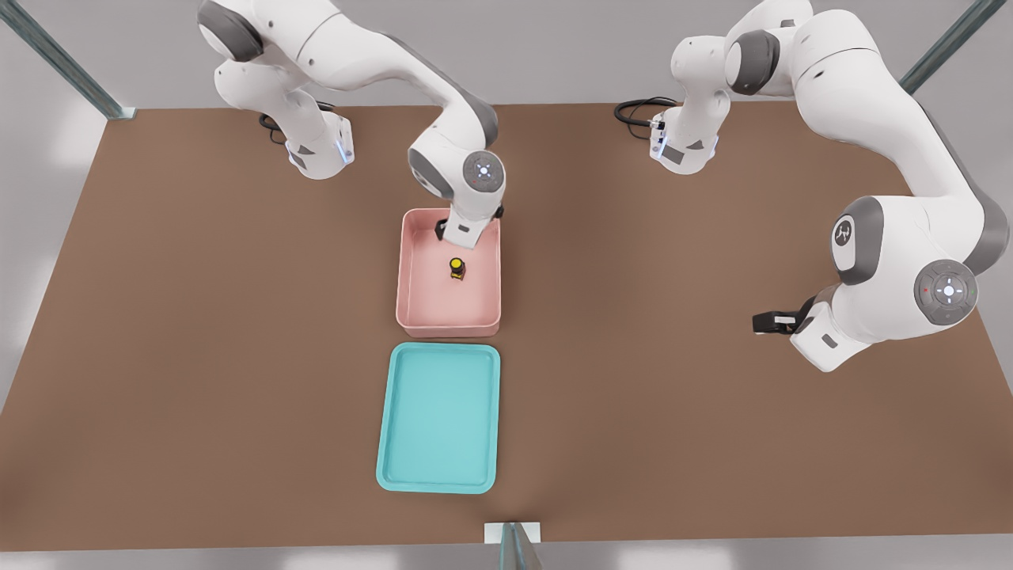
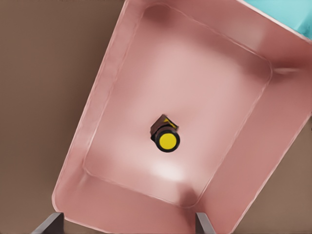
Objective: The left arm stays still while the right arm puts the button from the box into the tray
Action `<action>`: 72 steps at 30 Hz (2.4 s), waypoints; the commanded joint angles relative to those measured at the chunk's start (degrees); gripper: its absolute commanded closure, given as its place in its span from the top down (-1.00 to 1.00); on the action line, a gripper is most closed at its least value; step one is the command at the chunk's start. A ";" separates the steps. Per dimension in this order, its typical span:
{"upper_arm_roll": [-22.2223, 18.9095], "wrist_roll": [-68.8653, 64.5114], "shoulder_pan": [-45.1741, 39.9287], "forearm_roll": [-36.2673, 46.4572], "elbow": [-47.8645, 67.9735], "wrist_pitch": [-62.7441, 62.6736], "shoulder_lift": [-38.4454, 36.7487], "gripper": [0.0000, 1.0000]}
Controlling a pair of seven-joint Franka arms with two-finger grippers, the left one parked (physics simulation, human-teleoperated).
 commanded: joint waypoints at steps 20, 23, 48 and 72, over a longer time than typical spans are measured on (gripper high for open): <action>-7.97 27.44 2.93 -2.14 -22.65 45.45 0.30 0.98; -7.97 27.18 3.28 -2.14 -23.36 46.34 0.83 0.98; -9.90 23.93 3.37 -2.14 -23.71 48.36 3.73 -0.19; -17.55 -27.41 -11.57 9.99 43.61 22.43 36.25 -0.26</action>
